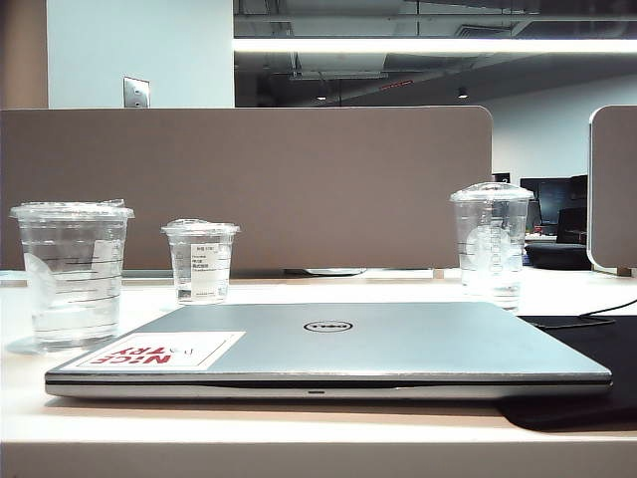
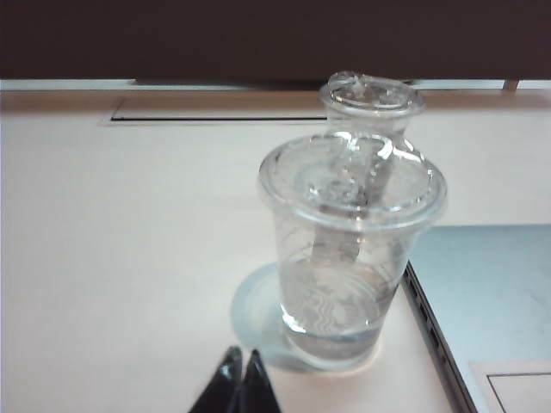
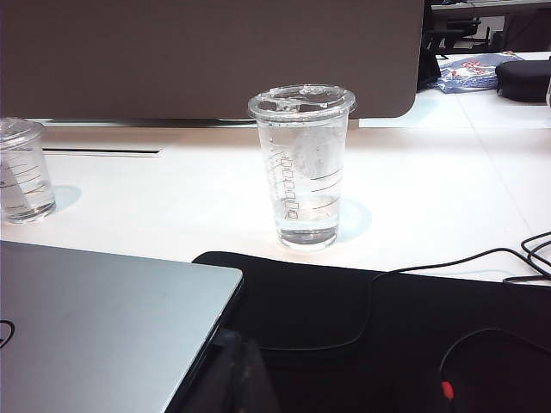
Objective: Pick up the coffee cup on the middle and place it on the left side of the laptop.
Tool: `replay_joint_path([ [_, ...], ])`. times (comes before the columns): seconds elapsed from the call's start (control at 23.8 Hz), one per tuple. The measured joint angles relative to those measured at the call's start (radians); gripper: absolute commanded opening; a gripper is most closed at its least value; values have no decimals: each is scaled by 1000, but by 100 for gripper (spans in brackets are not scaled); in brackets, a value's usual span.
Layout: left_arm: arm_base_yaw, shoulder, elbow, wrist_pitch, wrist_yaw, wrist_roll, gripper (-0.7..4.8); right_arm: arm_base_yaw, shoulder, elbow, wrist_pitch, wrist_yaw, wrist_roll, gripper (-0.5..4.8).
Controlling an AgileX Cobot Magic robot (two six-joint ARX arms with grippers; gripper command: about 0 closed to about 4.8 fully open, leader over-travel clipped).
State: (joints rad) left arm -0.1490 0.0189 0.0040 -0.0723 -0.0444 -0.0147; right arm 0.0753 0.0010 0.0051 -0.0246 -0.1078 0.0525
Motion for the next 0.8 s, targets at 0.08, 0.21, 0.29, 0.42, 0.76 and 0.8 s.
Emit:
replay_joint_path([
  [0.08,0,0,0,9,0,0,-4,0,0,0,0,0,0,-5],
  [0.21,0,0,0,9,-1,0,-4,2,0,0,0,0,0,-5],
  [0.29,0,0,0,9,-8,0,-3,3,0,0,0,0,0,-5],
  [0.42,0,0,0,8,-9,-1,-3,3,0,0,0,0,0,-5],
  [0.76,0,0,0,8,-10,-1,-3,3,0,0,0,0,0,-5],
  [0.8,0,0,0,8,-10,-1,-3,3,0,0,0,0,0,-5],
])
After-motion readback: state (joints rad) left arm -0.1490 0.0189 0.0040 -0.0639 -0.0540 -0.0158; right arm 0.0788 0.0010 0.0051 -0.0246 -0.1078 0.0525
